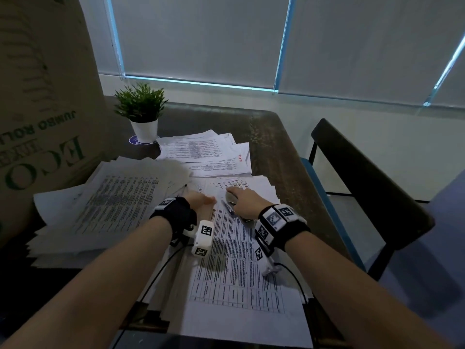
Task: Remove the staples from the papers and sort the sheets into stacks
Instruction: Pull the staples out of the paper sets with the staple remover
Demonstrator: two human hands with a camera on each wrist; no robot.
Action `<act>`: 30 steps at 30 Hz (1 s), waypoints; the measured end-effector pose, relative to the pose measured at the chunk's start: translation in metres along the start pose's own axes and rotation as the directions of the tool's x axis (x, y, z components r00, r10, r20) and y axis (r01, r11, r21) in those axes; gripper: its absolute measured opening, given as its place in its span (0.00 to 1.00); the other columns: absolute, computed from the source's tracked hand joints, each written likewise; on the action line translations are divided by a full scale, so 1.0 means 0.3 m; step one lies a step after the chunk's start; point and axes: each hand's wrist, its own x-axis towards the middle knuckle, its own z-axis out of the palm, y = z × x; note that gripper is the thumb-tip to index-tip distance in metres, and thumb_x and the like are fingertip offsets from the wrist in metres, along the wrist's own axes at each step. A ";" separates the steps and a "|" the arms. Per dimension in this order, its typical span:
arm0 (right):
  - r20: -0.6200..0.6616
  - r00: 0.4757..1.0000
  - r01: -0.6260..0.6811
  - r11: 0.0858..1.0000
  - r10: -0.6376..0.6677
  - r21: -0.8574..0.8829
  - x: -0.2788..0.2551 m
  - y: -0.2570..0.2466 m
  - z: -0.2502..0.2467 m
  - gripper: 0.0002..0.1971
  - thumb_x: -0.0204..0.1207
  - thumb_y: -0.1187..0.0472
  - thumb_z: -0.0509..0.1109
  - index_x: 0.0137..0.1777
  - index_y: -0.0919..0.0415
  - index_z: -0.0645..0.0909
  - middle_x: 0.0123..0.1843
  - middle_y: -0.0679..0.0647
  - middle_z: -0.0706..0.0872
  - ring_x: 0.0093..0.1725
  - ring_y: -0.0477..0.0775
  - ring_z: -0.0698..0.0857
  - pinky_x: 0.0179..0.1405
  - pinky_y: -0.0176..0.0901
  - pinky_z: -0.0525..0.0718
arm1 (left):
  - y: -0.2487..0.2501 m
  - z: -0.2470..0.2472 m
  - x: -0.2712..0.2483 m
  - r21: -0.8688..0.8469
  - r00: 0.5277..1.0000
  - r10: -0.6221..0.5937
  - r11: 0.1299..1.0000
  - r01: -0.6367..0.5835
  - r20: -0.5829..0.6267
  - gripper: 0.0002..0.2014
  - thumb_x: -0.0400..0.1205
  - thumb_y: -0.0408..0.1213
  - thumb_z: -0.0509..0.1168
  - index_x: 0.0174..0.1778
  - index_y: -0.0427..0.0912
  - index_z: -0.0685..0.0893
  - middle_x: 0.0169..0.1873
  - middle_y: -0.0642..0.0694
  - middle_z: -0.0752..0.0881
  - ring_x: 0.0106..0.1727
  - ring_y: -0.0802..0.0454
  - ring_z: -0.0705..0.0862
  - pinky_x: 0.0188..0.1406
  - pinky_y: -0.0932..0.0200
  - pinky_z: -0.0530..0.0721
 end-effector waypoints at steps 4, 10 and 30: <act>-0.032 0.999 -0.036 0.999 0.035 -0.033 0.018 -0.009 0.026 0.24 0.86 0.62 0.57 0.81 0.64 0.63 0.68 0.71 0.79 0.65 0.68 0.80 0.58 0.52 0.78 | -0.060 -0.011 0.120 0.064 0.998 -0.045 0.997 0.047 -0.038 0.32 0.71 0.41 0.77 0.67 0.27 0.77 0.65 0.31 0.81 0.65 0.34 0.81 0.66 0.39 0.79; -0.101 0.985 -0.147 0.988 0.141 -0.057 0.069 -0.035 0.096 0.26 0.88 0.50 0.56 0.83 0.57 0.59 0.76 0.67 0.72 0.71 0.70 0.75 0.67 0.57 0.75 | -0.010 0.014 0.035 0.069 0.994 -0.060 0.995 0.067 -0.094 0.26 0.73 0.38 0.76 0.62 0.25 0.79 0.60 0.39 0.84 0.61 0.38 0.82 0.62 0.48 0.80; -0.125 0.947 -0.290 0.954 0.298 0.073 0.127 -0.131 0.092 0.13 0.80 0.60 0.60 0.64 0.55 0.75 0.68 0.66 0.73 0.61 0.69 0.81 0.66 0.61 0.80 | -0.010 0.004 0.016 0.190 0.997 0.066 0.980 -0.057 -0.042 0.22 0.78 0.32 0.68 0.66 0.26 0.78 0.65 0.29 0.80 0.63 0.37 0.82 0.65 0.45 0.81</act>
